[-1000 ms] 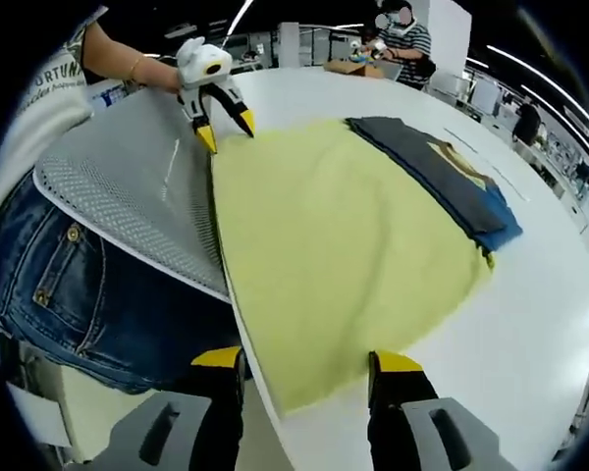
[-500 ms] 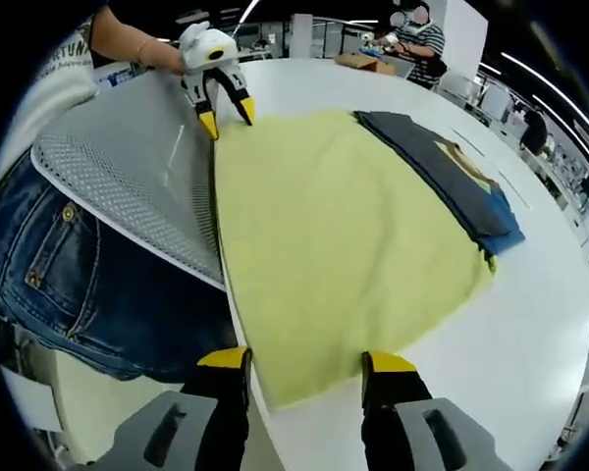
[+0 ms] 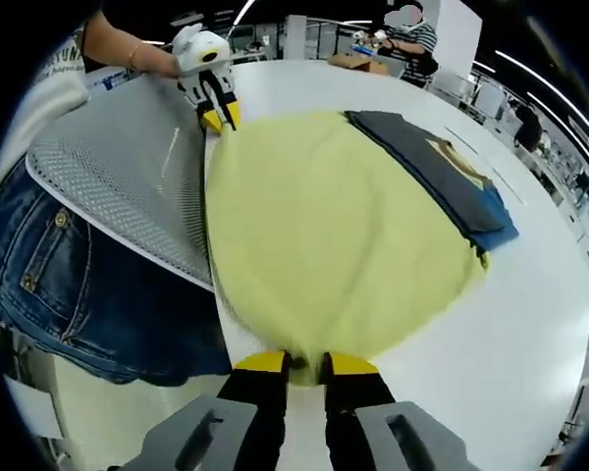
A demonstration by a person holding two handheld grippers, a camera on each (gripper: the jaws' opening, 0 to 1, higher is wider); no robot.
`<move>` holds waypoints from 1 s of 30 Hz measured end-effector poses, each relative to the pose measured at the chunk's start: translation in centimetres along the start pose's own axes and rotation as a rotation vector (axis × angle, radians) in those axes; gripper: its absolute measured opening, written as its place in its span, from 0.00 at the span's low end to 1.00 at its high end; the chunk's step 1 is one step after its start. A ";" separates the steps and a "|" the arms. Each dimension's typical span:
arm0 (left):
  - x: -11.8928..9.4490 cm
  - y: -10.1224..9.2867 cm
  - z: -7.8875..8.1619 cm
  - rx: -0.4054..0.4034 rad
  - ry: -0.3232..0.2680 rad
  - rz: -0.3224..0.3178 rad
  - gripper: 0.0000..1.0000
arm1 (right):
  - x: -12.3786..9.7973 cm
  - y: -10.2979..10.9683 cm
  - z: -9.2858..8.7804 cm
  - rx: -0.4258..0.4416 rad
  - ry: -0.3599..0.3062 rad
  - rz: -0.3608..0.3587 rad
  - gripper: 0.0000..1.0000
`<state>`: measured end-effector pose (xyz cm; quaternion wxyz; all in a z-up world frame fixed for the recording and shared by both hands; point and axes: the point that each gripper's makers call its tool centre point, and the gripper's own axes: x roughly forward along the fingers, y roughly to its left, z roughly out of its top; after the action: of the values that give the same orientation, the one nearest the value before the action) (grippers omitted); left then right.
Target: Fold the garment on the visible template until the final outline fits inside the template.
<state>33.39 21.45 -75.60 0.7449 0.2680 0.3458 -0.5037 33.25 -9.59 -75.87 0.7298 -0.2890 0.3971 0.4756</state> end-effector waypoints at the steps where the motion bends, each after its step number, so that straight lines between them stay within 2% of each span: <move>1: 0.1 0.0 0.1 0.000 0.002 0.002 0.05 | 0.0 -0.2 0.0 0.006 0.000 -0.005 0.02; 14: -0.5 0.2 0.4 -0.036 -0.007 0.012 0.02 | -0.6 -0.4 0.3 0.047 -0.021 -0.002 0.00; 22: -1.1 0.4 0.7 -0.073 -0.023 0.041 0.02 | -1.0 0.0 0.7 0.075 -0.045 -0.005 0.00; 30: -1.9 0.1 1.0 -0.104 -0.039 0.042 0.01 | -1.7 0.9 1.0 0.099 -0.062 0.003 0.00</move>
<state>33.25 21.80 -73.42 0.7748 0.2262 0.3511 -0.4746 32.35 -9.27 -73.91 0.7544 -0.2370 0.3980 0.4650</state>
